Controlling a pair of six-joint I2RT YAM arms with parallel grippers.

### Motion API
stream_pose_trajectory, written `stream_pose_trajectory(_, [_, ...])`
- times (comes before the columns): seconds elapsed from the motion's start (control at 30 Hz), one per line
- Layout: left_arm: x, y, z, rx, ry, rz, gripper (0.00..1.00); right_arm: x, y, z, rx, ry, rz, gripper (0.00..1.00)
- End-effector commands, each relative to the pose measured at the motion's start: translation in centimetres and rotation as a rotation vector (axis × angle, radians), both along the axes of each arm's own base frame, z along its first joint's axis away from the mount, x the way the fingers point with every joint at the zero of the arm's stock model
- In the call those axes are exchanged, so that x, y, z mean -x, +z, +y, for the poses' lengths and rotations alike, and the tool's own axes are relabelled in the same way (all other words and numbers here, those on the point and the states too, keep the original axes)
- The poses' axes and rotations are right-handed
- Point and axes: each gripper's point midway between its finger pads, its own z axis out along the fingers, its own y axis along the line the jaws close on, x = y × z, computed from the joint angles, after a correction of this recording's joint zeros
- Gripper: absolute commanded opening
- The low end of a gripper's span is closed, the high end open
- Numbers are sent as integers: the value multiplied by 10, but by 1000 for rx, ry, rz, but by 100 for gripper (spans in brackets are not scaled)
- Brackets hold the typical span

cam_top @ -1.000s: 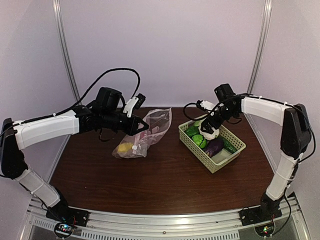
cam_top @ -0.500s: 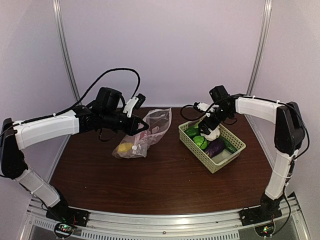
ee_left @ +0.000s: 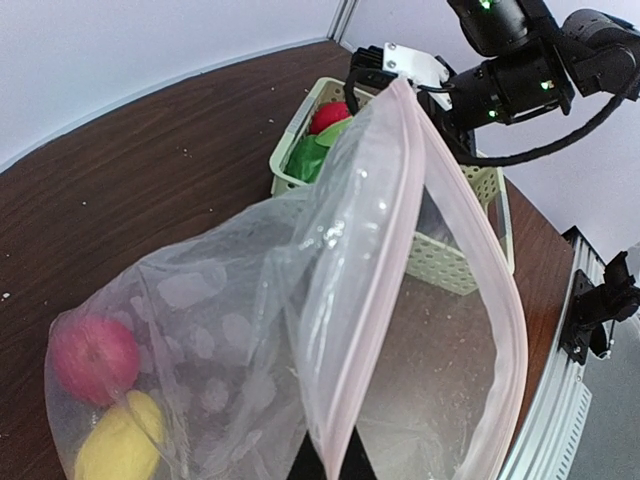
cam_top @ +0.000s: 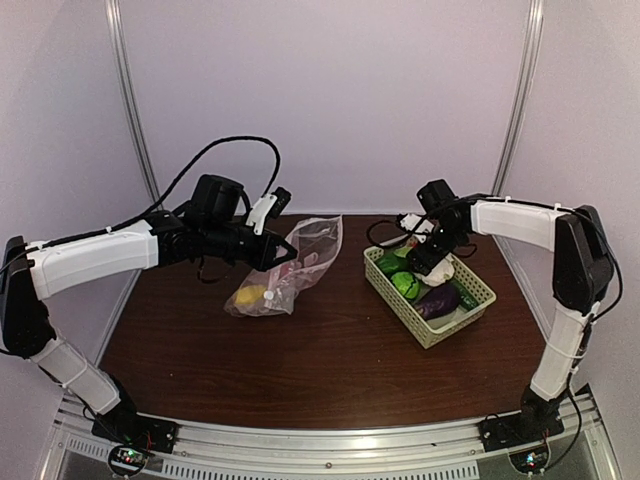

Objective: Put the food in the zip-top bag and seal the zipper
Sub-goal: Pick up the fake vegetable from the bin.

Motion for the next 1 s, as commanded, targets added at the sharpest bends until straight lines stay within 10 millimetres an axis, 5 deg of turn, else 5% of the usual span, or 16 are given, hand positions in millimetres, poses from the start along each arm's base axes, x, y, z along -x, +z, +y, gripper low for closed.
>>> stream_pose_trajectory(0.0, [-2,15,0,15,0,-51,0,8,23,-11,11,-36,-32,77])
stream_pose_trajectory(0.17, [-3,15,1,12,4,-54,0,18,21,-11,43,-16,20,99])
stream_pose_trajectory(0.43, [-3,18,2,14,6,-61,0,39,13,-26,132,5,2,94])
stream_pose_trajectory(0.67, [-3,18,2,13,5,-59,0,57,14,-5,210,139,-33,90])
stream_pose_trajectory(0.97, [-3,18,3,11,10,-63,0,44,6,-22,372,105,-121,83])
